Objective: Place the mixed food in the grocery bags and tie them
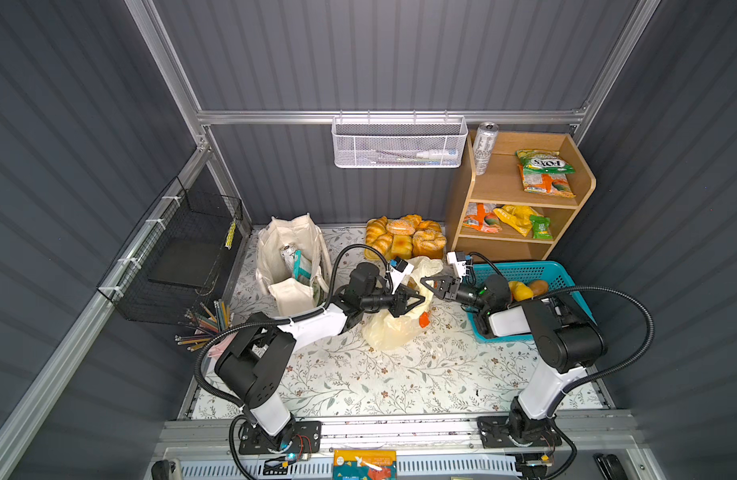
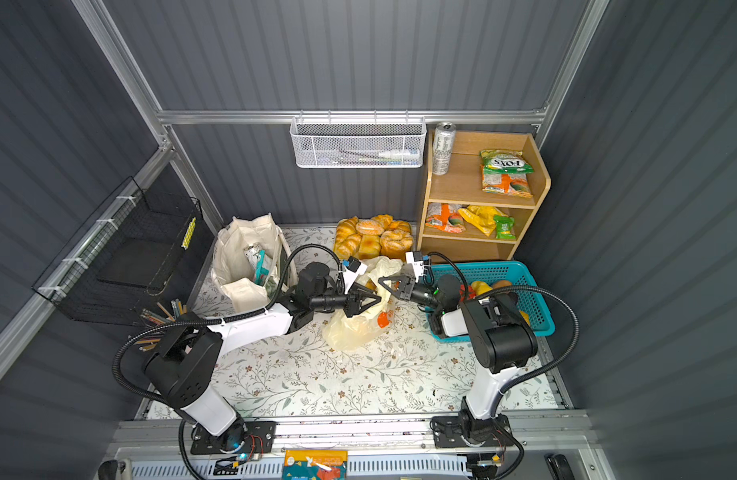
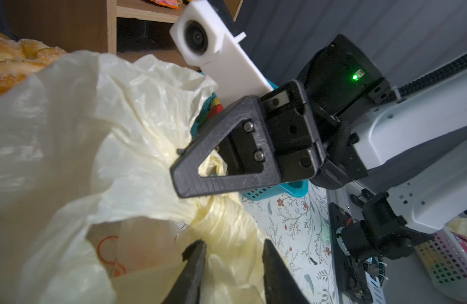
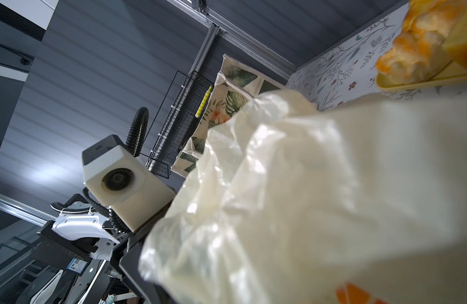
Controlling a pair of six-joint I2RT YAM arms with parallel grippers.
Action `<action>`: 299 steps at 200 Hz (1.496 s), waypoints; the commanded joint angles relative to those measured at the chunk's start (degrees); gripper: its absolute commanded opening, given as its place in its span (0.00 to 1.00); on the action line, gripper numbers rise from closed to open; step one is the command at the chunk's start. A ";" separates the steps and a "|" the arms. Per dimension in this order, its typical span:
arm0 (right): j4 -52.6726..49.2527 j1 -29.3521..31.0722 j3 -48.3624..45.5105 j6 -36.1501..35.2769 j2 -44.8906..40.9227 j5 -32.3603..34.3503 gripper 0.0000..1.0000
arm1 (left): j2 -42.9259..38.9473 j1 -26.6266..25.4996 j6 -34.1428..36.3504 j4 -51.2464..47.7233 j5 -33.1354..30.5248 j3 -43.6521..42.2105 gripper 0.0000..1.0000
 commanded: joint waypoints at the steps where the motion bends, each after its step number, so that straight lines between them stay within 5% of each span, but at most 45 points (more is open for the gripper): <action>1: 1.12 0.10 0.44 -0.39 1.16 0.37 0.00 | 2.85 -0.40 -3.51 4.33 5.30 2.22 0.38; 35: 0.84 0.23 0.43 -0.36 0.92 0.61 0.00 | 4.86 -0.66 -4.80 5.52 4.55 2.55 0.32; 75: -0.69 0.37 0.61 -0.44 -0.88 0.56 0.00 | 5.59 -1.22 -1.58 -1.27 -1.53 4.34 0.13; 86: -1.23 0.37 0.63 -0.38 -1.55 0.63 0.00 | 5.16 -1.26 -0.39 -2.80 -3.32 4.64 0.00; 125: -3.81 -0.11 0.26 -0.39 -3.69 1.13 0.42 | 3.05 -1.27 5.43 -10.22 -7.37 6.36 0.00; 163: -16.09 -1.45 -1.71 -0.73 -10.24 3.79 0.55 | 1.58 -1.26 8.32 -14.37 -8.09 7.47 0.00; 220: -35.79 -1.92 -3.21 -6.61 -18.00 6.51 0.52 | 0.92 -1.13 9.32 -15.30 -8.14 7.93 0.00; 259: -39.58 -2.15 -3.40 -9.55 -18.49 7.40 0.40 | 0.56 -1.07 9.42 -15.25 -7.90 7.91 0.00; 299: -41.44 -5.64 -4.53 -9.96 -17.78 9.61 0.43 | 0.29 -0.91 9.42 -14.94 -7.15 7.72 0.00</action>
